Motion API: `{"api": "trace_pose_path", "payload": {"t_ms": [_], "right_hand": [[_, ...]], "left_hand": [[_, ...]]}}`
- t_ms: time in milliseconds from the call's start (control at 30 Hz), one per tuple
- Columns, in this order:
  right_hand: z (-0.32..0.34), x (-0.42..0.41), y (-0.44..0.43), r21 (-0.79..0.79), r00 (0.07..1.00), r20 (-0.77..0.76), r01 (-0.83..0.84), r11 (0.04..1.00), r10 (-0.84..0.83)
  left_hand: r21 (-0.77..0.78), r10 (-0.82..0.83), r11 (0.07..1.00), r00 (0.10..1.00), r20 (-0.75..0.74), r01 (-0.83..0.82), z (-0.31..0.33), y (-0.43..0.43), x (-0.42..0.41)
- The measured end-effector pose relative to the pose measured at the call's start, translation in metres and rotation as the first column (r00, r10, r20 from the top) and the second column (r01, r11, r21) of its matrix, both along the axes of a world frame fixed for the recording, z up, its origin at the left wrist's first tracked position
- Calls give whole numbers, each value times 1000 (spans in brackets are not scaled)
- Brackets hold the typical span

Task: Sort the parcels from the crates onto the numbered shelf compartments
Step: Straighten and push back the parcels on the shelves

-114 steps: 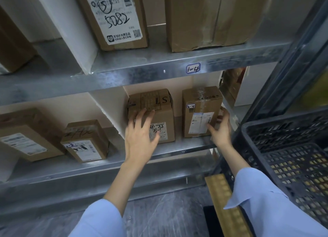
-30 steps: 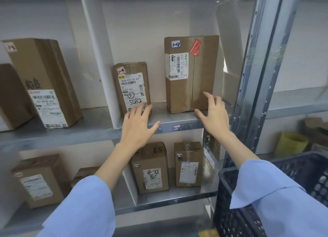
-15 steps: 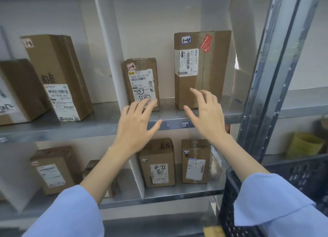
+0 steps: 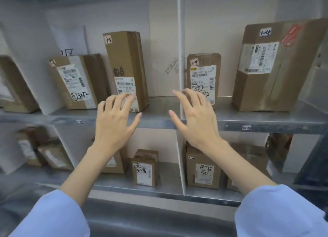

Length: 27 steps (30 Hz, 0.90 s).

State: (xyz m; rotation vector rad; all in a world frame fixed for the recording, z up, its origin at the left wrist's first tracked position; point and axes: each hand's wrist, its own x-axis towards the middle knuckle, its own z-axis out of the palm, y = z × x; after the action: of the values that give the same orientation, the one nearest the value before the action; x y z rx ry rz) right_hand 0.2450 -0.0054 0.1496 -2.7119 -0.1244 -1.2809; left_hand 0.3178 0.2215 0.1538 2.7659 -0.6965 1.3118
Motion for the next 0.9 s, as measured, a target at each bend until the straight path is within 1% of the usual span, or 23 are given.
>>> {"api": "trace_pose_path", "payload": {"t_ms": [100,233,500,700,767,900], "right_hand": [[-1,20,31,-34,1000,-10,-9,999,9],[-4,55,71,-61,999,-43,25,998,-27],[-8,120,132,30,990,-109,98,995,-95],[-10,141,147,171,985,-57,170,971,-162],[-10,145,148,182,980,-56,196,964,-189],[-8,150,147,142,968,-65,251,958,-244]], "left_hand": [[-8,23,1000,1000,-14,-23,-5,34,20],[-29,38,999,998,-56,-40,-9,81,52],[-60,54,996,986,-160,-64,-18,174,122],[-144,-5,989,972,-234,-29,-24,213,168],[-162,-22,987,969,-245,-19,-26,220,179],[-199,-68,980,971,-228,22,-33,224,194]]}}
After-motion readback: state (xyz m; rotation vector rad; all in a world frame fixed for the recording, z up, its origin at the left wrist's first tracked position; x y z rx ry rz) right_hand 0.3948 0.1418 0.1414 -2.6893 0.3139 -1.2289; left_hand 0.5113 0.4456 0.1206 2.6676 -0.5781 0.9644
